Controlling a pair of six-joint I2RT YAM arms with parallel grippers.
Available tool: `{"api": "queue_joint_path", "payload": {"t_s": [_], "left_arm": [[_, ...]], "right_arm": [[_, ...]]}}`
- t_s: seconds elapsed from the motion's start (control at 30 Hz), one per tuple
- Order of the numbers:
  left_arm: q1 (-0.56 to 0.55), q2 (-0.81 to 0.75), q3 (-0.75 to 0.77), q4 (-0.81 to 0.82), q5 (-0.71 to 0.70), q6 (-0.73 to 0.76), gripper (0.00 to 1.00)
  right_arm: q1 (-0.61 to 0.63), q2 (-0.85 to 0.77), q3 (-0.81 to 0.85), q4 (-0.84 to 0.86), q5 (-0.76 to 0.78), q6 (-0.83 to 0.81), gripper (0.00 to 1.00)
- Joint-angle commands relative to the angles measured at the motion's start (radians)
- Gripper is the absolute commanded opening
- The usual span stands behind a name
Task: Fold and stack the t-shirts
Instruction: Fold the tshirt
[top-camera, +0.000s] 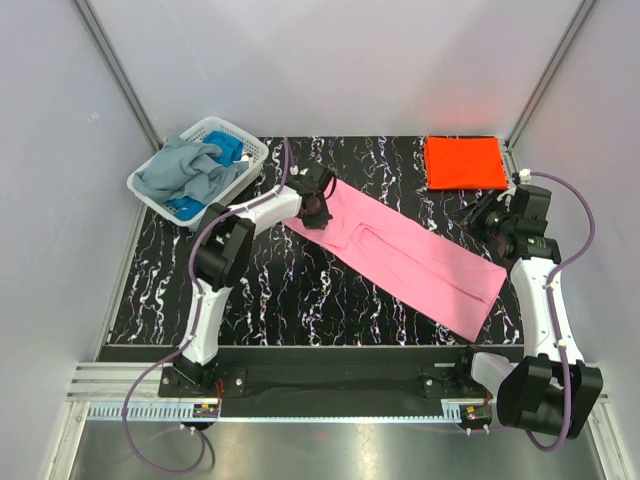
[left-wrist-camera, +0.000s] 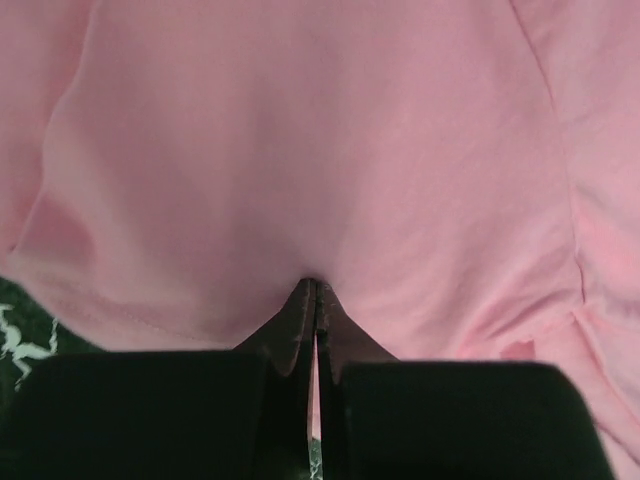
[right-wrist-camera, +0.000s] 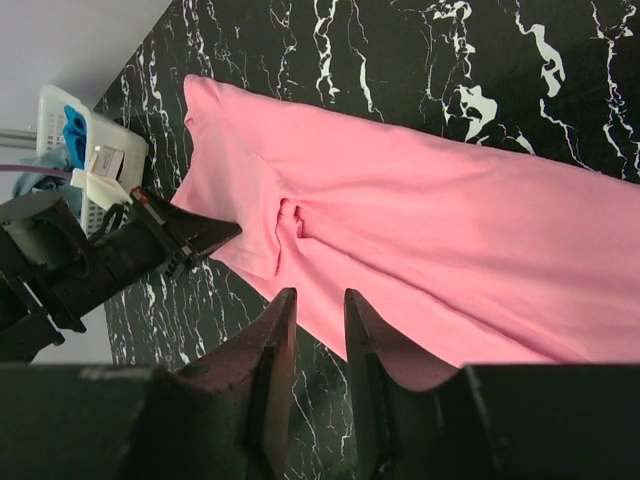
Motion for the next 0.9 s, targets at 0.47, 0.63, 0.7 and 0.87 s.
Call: {"api": "queue_joint_path", "payload": {"t_s": [0.47, 0.63, 0.7, 0.87], "left_arm": [[0.219, 0.237, 0.504, 0.383, 0.470, -0.133, 0.21], [0.132, -0.050, 0.213, 0.468, 0.436, 0.025, 0.33], [0.098, -0.167, 0.081, 0.496, 0.419, 0.032, 0.34], [-0.058, -0.297, -0.068, 0.436, 0.320, 0.010, 0.31]], "right_arm": [[0.008, 0.043, 0.028, 0.062, -0.010, 0.045, 0.34], [0.008, 0.019, 0.020, 0.042, -0.044, 0.041, 0.35], [0.009, -0.009, 0.014, 0.025, -0.050, 0.044, 0.35], [0.009, -0.067, 0.042, -0.039, -0.063, 0.062, 0.35]]}}
